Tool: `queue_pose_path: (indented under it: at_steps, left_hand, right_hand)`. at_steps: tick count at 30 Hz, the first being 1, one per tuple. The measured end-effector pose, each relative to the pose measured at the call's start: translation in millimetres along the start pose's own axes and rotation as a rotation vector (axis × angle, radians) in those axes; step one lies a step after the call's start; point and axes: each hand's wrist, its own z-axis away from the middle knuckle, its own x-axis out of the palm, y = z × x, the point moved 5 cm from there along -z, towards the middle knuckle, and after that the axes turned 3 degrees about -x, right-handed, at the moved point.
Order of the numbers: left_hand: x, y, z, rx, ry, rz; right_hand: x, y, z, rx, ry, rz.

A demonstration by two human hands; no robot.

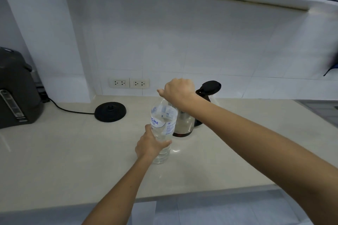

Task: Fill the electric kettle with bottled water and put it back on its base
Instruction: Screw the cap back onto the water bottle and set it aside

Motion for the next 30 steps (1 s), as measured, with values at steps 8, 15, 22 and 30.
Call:
queue_pose_path:
  at_steps: [8, 15, 22, 30]
  left_hand:
    - [3.8, -8.3, -9.6, 0.129, -0.235, 0.268]
    - [9.7, -29.6, -29.9, 0.194, -0.582, 0.315]
    - [22.8, -42.4, -33.6, 0.216, -0.419, 0.120]
    - [31.3, -12.7, -23.2, 0.250, -0.315, 0.063]
  right_hand:
    - [4.3, 3.4, 7.2, 0.103, 0.055, -0.238]
    - [70.9, -1.1, 36.0, 0.231, 0.324, -0.897]
    - [94.3, -2.7, 36.2, 0.164, 0.178, -1.108]
    - [98.8, 47.6, 44.4, 0.190, 0.218, -1.144]
